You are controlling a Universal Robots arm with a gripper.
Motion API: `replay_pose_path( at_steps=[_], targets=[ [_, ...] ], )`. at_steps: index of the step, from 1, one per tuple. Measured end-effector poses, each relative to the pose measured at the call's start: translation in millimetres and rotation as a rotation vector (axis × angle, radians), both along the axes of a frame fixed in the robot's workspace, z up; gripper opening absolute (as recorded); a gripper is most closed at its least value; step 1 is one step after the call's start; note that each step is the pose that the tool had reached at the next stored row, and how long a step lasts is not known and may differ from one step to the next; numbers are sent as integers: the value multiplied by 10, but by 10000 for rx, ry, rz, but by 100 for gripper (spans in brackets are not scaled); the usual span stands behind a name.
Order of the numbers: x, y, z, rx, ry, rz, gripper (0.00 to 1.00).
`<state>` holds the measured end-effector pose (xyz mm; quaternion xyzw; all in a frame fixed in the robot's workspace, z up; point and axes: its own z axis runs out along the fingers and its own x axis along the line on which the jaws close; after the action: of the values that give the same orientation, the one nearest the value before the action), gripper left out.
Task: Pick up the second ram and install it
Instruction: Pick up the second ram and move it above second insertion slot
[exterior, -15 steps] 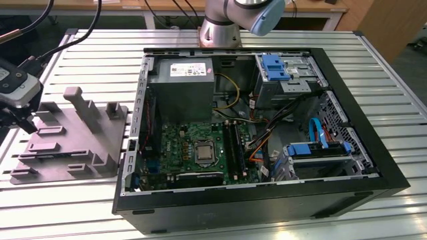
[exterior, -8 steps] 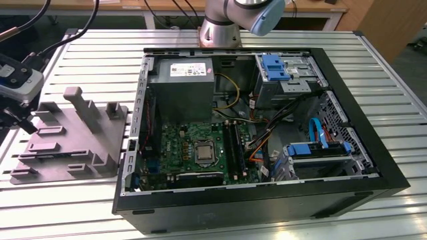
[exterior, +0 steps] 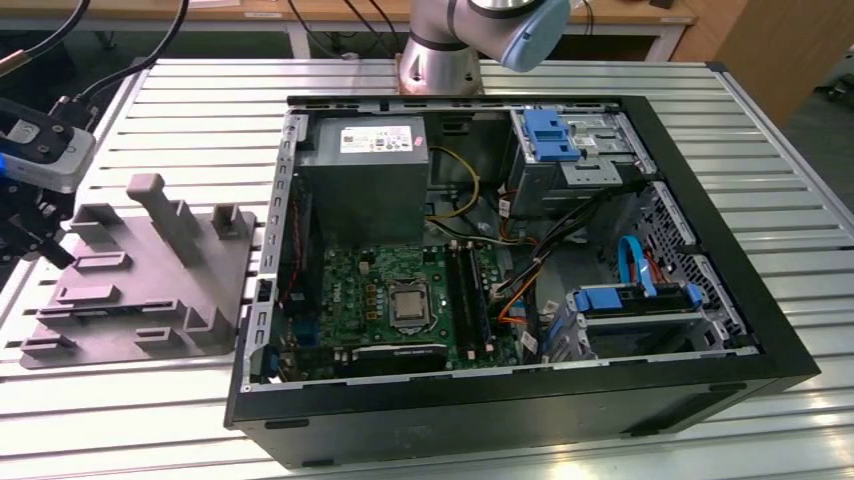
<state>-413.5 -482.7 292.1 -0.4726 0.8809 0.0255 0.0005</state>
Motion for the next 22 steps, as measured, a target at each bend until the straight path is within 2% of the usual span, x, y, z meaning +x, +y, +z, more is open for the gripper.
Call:
replay_pose_path(
  at_steps=[22],
  targets=[
    [0,0,-32,1,-1,4007,10]
  ],
)
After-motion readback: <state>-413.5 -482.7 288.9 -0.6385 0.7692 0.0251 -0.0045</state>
